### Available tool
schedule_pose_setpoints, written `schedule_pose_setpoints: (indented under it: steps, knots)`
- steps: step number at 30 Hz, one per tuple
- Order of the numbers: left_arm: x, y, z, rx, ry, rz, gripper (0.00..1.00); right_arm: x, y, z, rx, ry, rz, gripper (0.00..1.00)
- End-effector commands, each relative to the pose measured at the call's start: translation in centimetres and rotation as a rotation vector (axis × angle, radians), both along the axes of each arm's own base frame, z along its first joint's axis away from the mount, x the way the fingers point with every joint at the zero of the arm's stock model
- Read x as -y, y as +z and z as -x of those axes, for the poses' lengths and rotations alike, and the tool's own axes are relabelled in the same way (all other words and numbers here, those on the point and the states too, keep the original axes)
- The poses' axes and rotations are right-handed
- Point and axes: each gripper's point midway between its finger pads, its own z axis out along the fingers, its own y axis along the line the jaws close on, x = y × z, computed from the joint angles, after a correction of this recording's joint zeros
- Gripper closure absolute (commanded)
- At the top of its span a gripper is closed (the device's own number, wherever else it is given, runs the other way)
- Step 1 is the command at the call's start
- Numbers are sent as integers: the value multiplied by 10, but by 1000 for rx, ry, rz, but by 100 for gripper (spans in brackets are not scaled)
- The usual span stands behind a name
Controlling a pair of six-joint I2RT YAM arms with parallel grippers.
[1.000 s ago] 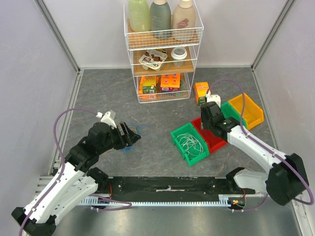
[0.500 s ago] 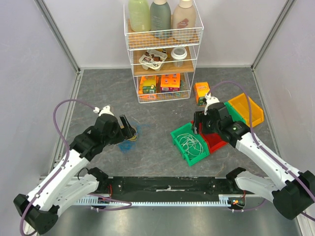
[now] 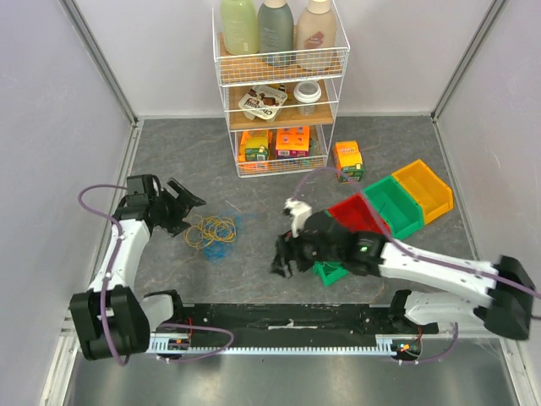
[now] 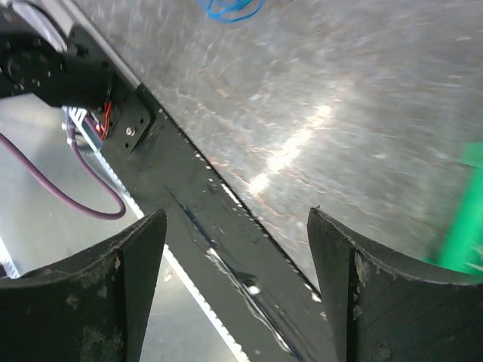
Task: Untangle the cables
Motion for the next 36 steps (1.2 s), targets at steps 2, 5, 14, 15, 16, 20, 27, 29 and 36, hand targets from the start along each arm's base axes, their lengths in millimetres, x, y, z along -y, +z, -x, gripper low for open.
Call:
schedule_pose_setpoints:
  steps: [2, 5, 14, 15, 16, 20, 27, 29, 36]
  knots:
    - [7, 6, -18, 94, -12, 220, 8, -83, 5, 6, 35, 76, -47, 17]
    - [5, -8, -23, 57, 25, 249, 8, -114, 0, 7, 46, 118, -64, 17]
    - [-14, -26, -22, 45, 67, 198, 71, -163, -23, -39, 241, 95, -84, 20]
    - [-15, -24, -20, 54, 68, 182, 88, -169, -29, -45, 248, 91, -86, 21]
    - [-17, -22, -17, 55, 74, 171, 92, -176, -28, -50, 265, 84, -97, 22]
    - [-18, -3, -10, 99, 71, 135, 98, -207, -19, -65, 323, 83, -188, 30]
    - [-22, 58, 6, 296, 84, 40, 98, -226, -55, -92, 367, -60, -148, 35]
    - [-25, 86, 12, 372, 91, -13, 98, -225, -57, -106, 393, -101, -118, 41]
    - [-43, 188, 31, 592, 198, -146, 98, -206, -70, -155, 388, -232, -96, 88]
